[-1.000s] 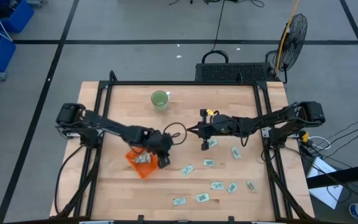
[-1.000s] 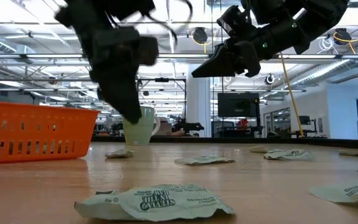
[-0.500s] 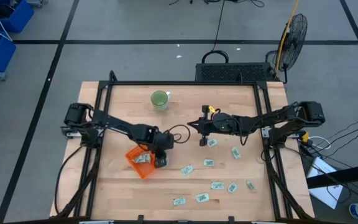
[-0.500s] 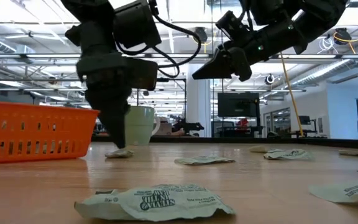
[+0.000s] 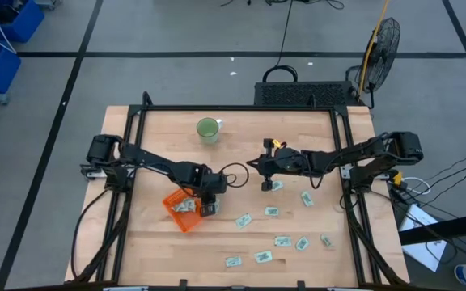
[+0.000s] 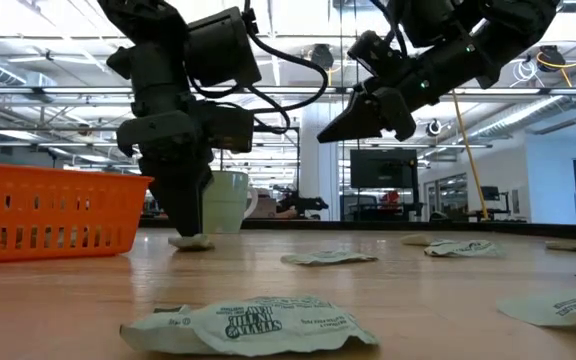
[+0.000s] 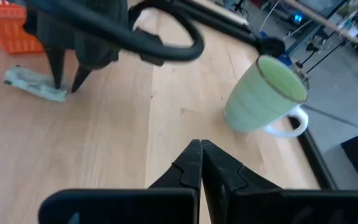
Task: Pick and place Stevia / Truvia into bins
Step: Put the stevia packet into the orange basket
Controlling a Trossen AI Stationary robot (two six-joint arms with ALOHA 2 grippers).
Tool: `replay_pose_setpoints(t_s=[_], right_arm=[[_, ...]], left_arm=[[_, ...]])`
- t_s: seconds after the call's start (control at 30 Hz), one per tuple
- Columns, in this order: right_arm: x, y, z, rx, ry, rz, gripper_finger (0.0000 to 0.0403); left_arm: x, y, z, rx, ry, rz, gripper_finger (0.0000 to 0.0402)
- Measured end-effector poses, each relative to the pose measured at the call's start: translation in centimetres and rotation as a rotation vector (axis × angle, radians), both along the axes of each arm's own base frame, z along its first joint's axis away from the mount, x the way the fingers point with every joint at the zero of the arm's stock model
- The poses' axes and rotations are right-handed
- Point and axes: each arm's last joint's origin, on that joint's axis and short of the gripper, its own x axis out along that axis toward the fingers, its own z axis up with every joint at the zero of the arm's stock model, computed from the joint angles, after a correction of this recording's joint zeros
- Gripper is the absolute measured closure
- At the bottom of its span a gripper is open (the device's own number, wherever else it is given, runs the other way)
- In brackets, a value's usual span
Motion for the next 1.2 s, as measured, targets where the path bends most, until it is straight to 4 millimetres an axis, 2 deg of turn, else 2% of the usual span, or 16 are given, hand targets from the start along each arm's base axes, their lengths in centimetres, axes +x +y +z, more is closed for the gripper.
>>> replay_pose_setpoints(t_s=[0.1,0.23,0.33,0.47,0.53,0.6,0.77,0.87,1.0,1.1,1.2], right_arm=[[-0.1,0.0,-0.2,0.026,0.017,-0.012,0.0403],[-0.2,0.0,-0.3,0.050,0.026,-0.024,0.0403],[-0.2,0.0,-0.4,0.057,0.029,-0.027,0.0403],[-0.3,0.0,-0.6,0.059,0.050,-0.026,0.0403],[-0.3,0.0,-0.6,0.059,0.053,-0.026,0.0403],[-0.3,0.0,-0.6,0.059,0.055,-0.026,0.0403],[-0.4,0.0,-0.7,0.060,0.066,-0.026,0.0403],[-0.4,0.0,-0.7,0.076,0.060,-0.035,0.0403],[-0.3,0.1,-0.6,0.128,0.033,-0.060,0.0403],[-0.3,0.1,-0.5,0.165,0.016,-0.080,0.0403],[-0.2,0.1,-0.5,0.165,0.009,-0.079,0.0403]], left_arm=[[0.0,-0.1,0.2,-0.003,-0.012,-0.008,0.0389],[-0.4,-0.2,1.7,-0.012,-0.040,-0.043,0.0392],[-0.4,-0.6,4.9,0.009,-0.104,-0.031,0.0397],[-1.8,-1.8,9.6,0.056,-0.115,0.048,0.0398],[-3.2,-2.9,11.7,0.078,-0.102,0.091,0.0398],[-4.9,-4.0,12.7,0.065,-0.050,0.178,0.0397],[-7.5,-6.5,11.2,0.010,0.075,0.451,0.0397],[-8.1,-7.4,9.4,0.031,0.102,0.434,0.0380],[-8.3,-7.6,7.2,0.056,0.142,0.413,0.0353],[-8.1,-7.5,6.4,0.081,0.169,0.406,0.0332],[-7.9,-7.1,6.6,0.104,0.150,0.360,0.0317]])
